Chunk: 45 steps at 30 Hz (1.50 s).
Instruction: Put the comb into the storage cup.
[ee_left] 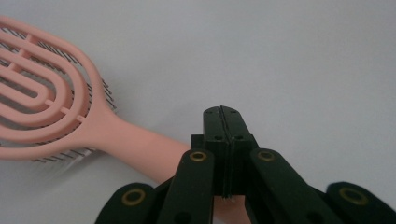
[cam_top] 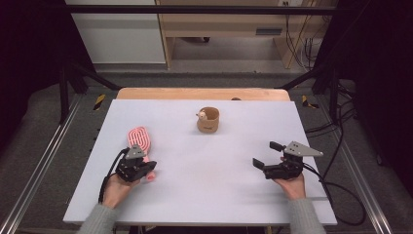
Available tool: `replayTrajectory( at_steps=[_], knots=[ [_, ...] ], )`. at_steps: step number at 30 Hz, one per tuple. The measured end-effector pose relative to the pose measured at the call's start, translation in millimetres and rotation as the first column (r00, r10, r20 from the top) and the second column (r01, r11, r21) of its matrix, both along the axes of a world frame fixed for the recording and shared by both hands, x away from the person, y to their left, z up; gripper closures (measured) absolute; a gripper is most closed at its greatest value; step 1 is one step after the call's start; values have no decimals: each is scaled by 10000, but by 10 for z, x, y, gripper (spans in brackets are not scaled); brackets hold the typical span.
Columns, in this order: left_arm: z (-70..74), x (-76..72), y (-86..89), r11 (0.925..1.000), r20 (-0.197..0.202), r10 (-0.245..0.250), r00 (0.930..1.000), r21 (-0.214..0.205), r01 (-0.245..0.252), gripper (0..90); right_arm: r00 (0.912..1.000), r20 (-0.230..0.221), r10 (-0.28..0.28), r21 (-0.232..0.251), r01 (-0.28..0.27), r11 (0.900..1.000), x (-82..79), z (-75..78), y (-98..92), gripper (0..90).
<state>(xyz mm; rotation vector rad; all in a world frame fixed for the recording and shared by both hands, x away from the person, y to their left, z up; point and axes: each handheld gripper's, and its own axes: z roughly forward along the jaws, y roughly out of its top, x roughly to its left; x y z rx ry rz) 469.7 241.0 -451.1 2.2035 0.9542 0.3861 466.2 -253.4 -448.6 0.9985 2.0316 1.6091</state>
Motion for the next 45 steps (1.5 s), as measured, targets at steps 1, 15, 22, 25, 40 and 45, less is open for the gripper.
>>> replayTrajectory(
  at_steps=[1, 15, 22, 25, 40, 45],
  knots=[
    [2, -8, 3, 10000, 11, 4, 10000, 74, -4, 894, 10000, -23, 3, 21, -3, 10000, -2, 1, 1, 3],
    [48, -82, 127, 9984, -235, 257, 9994, 512, -245, 893, 10000, -7, -1, 2, 1, 10000, -1, 0, 0, 3],
    [60, -90, 178, 9963, -418, 398, 9983, 784, -364, 894, 10000, 6, -6, -17, 6, 10000, 2, -3, 3, 3],
    [59, -94, 181, 9943, -434, 461, 9980, 983, -416, 894, 10000, 0, -4, -23, 4, 10000, 1, -2, 1, 3],
    [77, -94, 307, 9839, -277, 974, 9949, 1533, -921, 894, 10000, -13, 1, -15, -1, 10000, 0, -1, 0, 3],
    [75, -88, 338, 9850, -341, 997, 9944, 1447, -938, 894, 10000, -9, -3, -27, 3, 10000, 2, -4, 3, 3]
  ],
)
